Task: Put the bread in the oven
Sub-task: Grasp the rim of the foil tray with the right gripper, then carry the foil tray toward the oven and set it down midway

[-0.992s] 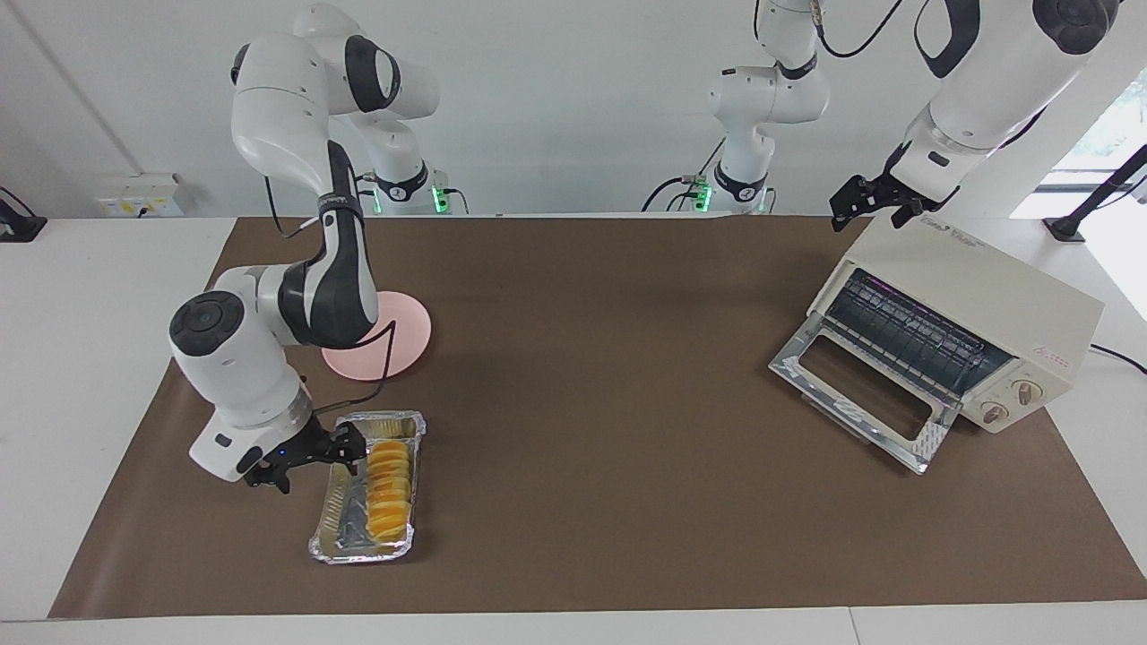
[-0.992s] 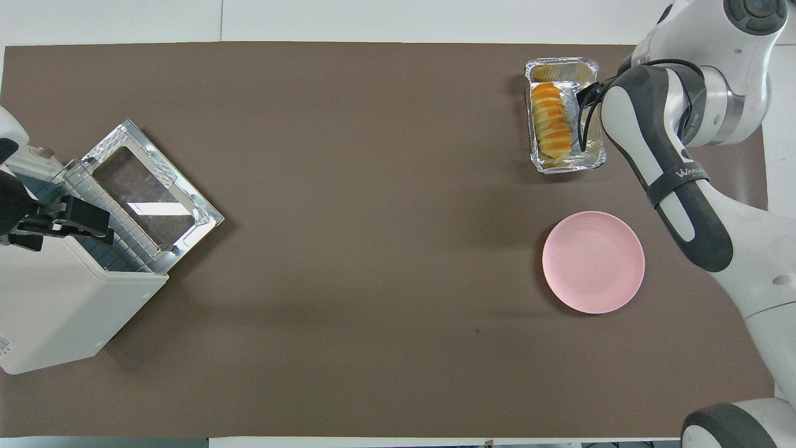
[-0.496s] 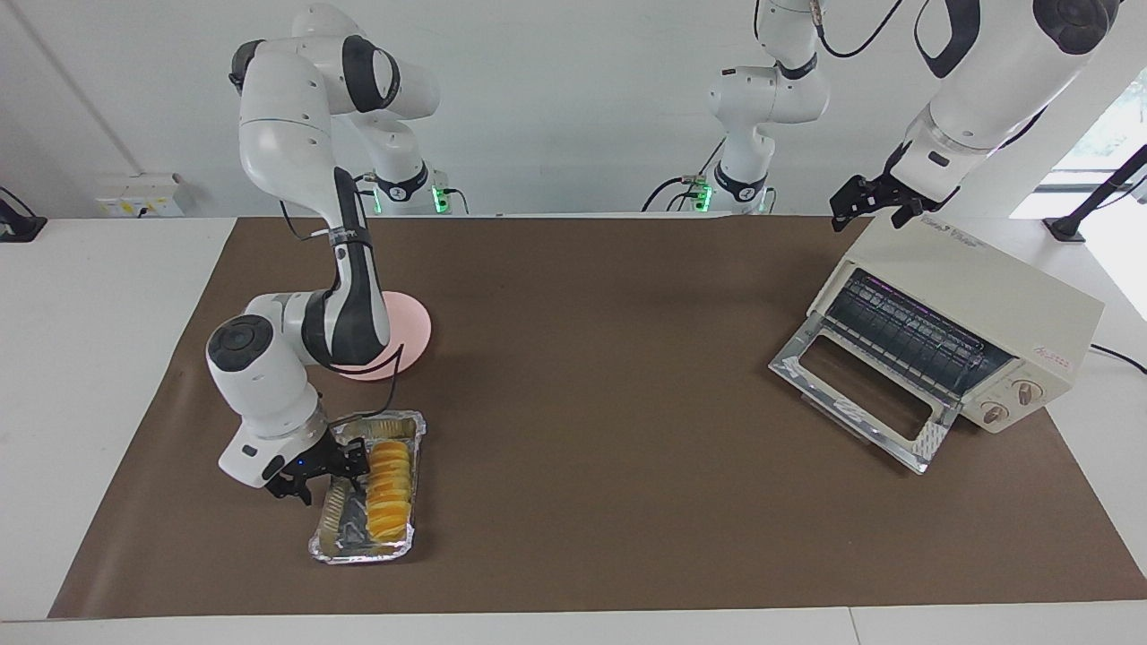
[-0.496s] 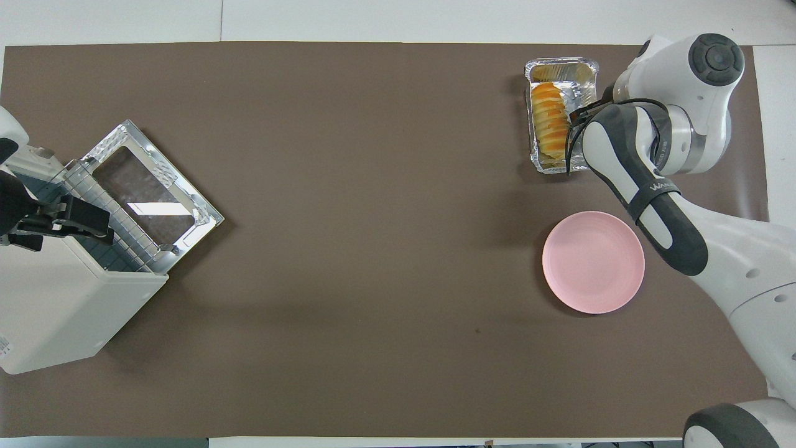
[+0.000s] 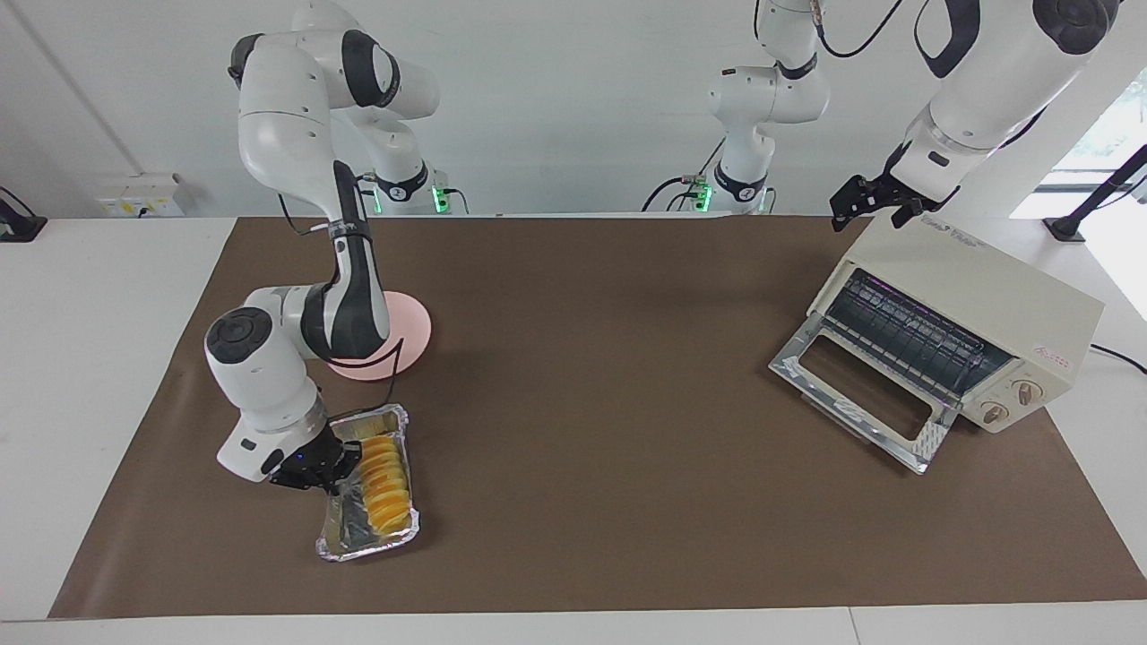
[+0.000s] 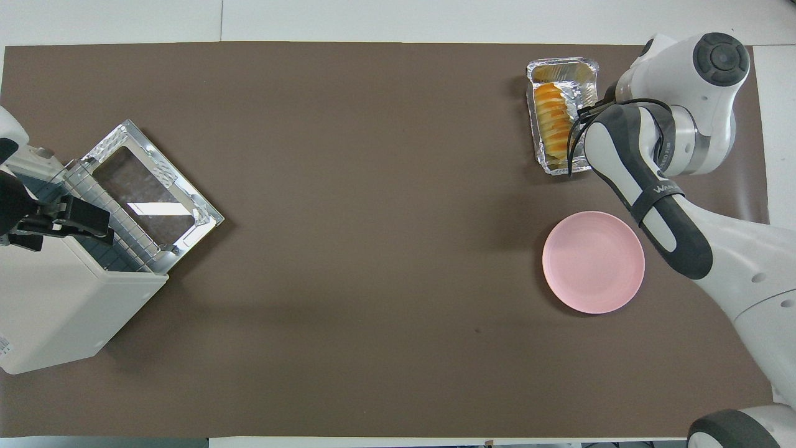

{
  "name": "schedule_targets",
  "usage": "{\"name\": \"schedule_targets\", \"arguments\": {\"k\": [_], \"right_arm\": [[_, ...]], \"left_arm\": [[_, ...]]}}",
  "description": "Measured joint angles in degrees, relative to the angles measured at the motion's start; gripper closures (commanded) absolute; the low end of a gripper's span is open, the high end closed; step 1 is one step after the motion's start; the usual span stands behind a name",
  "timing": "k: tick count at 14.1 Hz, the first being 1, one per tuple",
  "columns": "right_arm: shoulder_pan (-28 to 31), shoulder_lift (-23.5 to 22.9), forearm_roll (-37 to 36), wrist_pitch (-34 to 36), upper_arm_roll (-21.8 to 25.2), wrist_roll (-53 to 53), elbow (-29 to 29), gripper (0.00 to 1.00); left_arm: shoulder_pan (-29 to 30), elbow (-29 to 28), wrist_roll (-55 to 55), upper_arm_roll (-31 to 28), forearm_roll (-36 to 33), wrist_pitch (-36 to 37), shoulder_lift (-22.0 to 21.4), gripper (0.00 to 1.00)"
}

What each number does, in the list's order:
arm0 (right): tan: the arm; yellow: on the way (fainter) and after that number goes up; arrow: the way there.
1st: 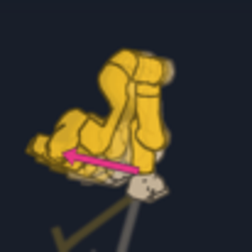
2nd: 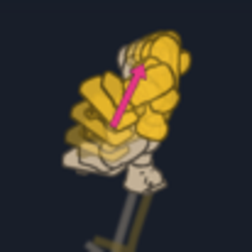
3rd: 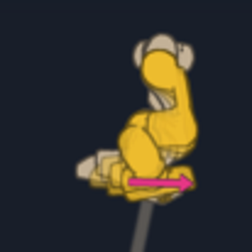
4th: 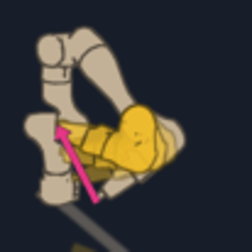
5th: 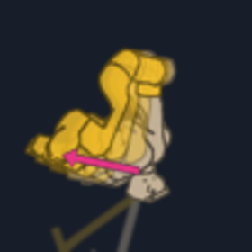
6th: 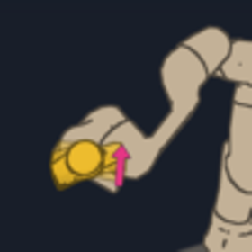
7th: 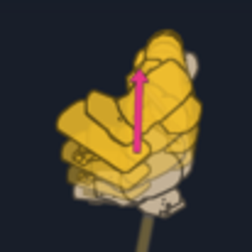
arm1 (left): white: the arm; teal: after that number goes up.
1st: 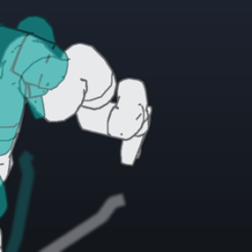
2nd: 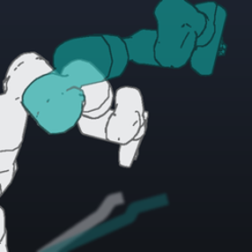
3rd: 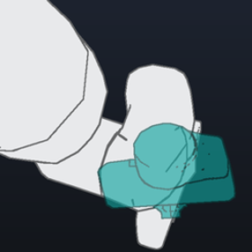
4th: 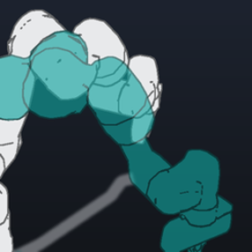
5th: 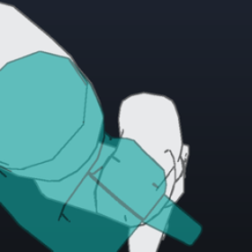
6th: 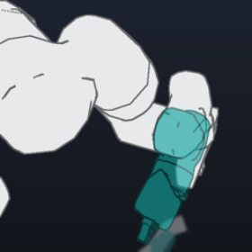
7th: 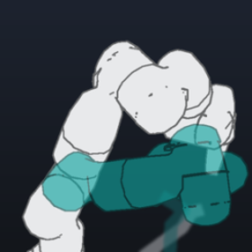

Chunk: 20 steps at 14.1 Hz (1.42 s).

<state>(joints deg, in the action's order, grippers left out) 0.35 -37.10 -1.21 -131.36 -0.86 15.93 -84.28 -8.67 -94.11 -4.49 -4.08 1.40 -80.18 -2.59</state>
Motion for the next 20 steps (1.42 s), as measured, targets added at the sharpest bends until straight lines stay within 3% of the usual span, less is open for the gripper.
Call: {"name": "schedule_targets", "arguments": {"k": [3,7,11,15,20], "right_arm": [[0.0,1.4,0.0,6.2,-0.1,0.2,1.9,1.0],[-3.1,7.3,3.0,18.8,-1.2,-0.7,5.4,1.0],[-12.8,13.3,5.3,27.0,-1.9,-17.4,6.1,1.0],[-24.9,12.8,6.9,25.2,-2.0,-35.7,5.2,1.0],[-30.8,10.1,7.6,10.3,-1.9,-46.7,-4.4,1.0]], "left_arm": [[0.0,0.0,0.0,0.0,0.0,0.0,0.0,0.0],[0.0,0.0,0.0,0.0,0.0,0.0,0.0,0.0],[0.0,0.0,0.0,0.0,0.0,0.0,0.0,0.0],[0.0,0.0,0.0,0.0,0.0,0.0,0.0,0.0],[0.0,0.0,0.0,0.0,0.0,0.0,0.0,0.0]]}}
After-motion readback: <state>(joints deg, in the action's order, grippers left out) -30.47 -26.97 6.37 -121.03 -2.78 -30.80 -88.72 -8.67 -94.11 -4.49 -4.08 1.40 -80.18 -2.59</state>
